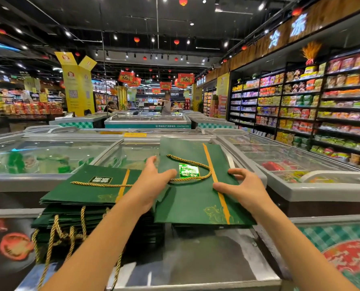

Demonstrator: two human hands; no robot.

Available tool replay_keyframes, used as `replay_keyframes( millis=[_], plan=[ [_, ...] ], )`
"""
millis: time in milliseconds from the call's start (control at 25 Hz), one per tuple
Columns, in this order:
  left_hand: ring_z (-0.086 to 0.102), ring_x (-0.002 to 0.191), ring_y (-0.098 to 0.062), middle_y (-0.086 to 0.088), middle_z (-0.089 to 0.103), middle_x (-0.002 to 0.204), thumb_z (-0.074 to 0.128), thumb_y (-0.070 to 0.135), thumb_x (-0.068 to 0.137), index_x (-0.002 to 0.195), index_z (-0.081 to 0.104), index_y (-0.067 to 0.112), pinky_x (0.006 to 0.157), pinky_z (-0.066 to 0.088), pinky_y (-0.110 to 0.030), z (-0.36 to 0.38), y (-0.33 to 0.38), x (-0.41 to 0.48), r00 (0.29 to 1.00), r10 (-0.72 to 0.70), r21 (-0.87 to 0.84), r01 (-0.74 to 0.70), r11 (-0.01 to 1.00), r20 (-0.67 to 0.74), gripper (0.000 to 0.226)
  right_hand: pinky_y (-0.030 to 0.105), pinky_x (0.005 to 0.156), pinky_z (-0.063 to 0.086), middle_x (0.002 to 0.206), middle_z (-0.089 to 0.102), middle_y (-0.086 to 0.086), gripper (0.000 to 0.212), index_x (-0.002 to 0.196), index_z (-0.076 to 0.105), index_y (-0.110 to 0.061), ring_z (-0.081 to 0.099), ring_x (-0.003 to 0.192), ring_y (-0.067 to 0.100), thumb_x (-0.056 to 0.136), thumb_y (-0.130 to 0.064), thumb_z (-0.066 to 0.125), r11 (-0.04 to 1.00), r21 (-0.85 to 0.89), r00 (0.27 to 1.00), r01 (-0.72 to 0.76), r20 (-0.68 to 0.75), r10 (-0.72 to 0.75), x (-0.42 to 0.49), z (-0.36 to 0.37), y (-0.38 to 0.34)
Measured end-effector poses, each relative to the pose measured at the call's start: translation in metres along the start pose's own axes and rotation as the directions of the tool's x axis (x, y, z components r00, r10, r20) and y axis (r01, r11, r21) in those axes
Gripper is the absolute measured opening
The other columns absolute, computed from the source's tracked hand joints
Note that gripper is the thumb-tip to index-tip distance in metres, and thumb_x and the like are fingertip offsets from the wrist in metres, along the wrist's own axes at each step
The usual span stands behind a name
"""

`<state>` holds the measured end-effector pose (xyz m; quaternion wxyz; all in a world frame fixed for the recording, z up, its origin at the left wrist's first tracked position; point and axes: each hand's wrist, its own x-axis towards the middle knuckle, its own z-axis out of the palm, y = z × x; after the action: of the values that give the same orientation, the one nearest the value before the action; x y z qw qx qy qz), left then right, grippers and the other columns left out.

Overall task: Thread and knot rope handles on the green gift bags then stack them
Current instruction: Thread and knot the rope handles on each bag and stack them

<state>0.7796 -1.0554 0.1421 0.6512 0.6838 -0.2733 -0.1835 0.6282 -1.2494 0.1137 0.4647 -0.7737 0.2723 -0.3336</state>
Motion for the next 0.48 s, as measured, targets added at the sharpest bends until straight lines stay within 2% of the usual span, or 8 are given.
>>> replay_keyframes(
  millis=[40, 80, 200, 280, 320, 440, 480],
  plan=[
    [0.053, 0.120, -0.024, -0.006, 0.048, 0.142, 0.074, 0.024, 0.086, 0.153, 0.020, 0.031, 0.099, 0.045, -0.040, 0.009, 0.001, 0.013, 1.000, 0.025, 0.070, -0.026, 0.997, 0.013, 0.086, 0.039, 0.100, 0.050, 0.129, 0.061, 0.003, 0.073, 0.126, 0.064, -0.019, 0.058, 0.118, 0.019, 0.064, -0.040, 0.095, 0.999, -0.039, 1.000, 0.001, -0.012, -0.001, 0.013, -0.005, 0.003],
    [0.049, 0.119, -0.020, -0.004, 0.045, 0.141, 0.073, 0.021, 0.088, 0.153, 0.023, 0.026, 0.095, 0.041, -0.035, 0.018, 0.000, 0.026, 0.999, 0.043, 0.154, -0.046, 0.987, 0.028, 0.083, 0.038, 0.100, 0.049, 0.130, 0.061, 0.005, 0.069, 0.123, 0.065, -0.018, 0.057, 0.120, 0.018, 0.065, -0.041, 0.095, 0.997, -0.075, 1.000, 0.008, -0.015, -0.009, 0.026, -0.009, 0.007],
    [0.054, 0.090, -0.017, -0.006, 0.053, 0.124, 0.071, 0.013, 0.088, 0.143, 0.042, 0.013, 0.069, 0.045, -0.026, 0.038, -0.008, 0.063, 0.999, 0.041, 0.344, -0.050, 0.938, 0.034, 0.062, 0.029, 0.092, 0.046, 0.140, 0.059, 0.007, 0.065, 0.129, 0.066, -0.013, 0.056, 0.123, 0.021, 0.075, -0.040, 0.089, 0.982, -0.184, 0.999, 0.039, 0.006, -0.039, 0.059, -0.014, 0.016],
    [0.052, 0.071, -0.015, -0.006, 0.054, 0.114, 0.071, 0.014, 0.088, 0.141, 0.045, 0.011, 0.053, 0.042, -0.023, 0.046, -0.015, 0.083, 0.999, 0.010, 0.435, -0.022, 0.900, 0.030, 0.059, 0.022, 0.078, 0.048, 0.143, 0.057, 0.007, 0.065, 0.137, 0.061, -0.011, 0.060, 0.110, 0.020, 0.083, -0.037, 0.083, 0.966, -0.257, 0.997, 0.040, 0.069, -0.023, 0.078, -0.013, 0.025],
    [0.050, 0.067, -0.014, -0.006, 0.055, 0.110, 0.071, 0.017, 0.088, 0.140, 0.045, 0.010, 0.050, 0.040, -0.022, 0.048, -0.020, 0.091, 0.999, -0.006, 0.497, -0.017, 0.868, 0.044, 0.058, 0.023, 0.076, 0.050, 0.143, 0.058, 0.007, 0.065, 0.140, 0.059, -0.010, 0.061, 0.107, 0.019, 0.085, -0.037, 0.081, 0.952, -0.303, 0.994, 0.043, 0.107, -0.011, 0.086, -0.011, 0.031],
    [0.050, 0.065, -0.015, -0.005, 0.058, 0.091, 0.068, 0.023, 0.091, 0.118, 0.047, 0.014, 0.055, 0.041, -0.025, 0.051, -0.032, 0.108, 0.994, -0.079, 0.648, 0.013, 0.762, 0.073, 0.035, 0.032, 0.088, 0.052, 0.132, 0.067, 0.012, 0.061, 0.139, 0.060, -0.007, 0.064, 0.109, 0.020, 0.088, -0.036, 0.075, 0.909, -0.412, 0.983, 0.059, 0.185, 0.019, 0.105, -0.005, 0.052],
    [0.055, 0.072, -0.018, -0.006, 0.059, 0.094, 0.065, 0.026, 0.092, 0.112, 0.045, 0.016, 0.062, 0.043, -0.028, 0.052, -0.036, 0.110, 0.990, -0.113, 0.695, 0.024, 0.719, 0.083, 0.031, 0.034, 0.089, 0.053, 0.128, 0.069, 0.012, 0.056, 0.135, 0.063, -0.007, 0.066, 0.108, 0.021, 0.089, -0.038, 0.074, 0.895, -0.440, 0.980, 0.068, 0.199, 0.024, 0.107, -0.003, 0.057]
  ],
)
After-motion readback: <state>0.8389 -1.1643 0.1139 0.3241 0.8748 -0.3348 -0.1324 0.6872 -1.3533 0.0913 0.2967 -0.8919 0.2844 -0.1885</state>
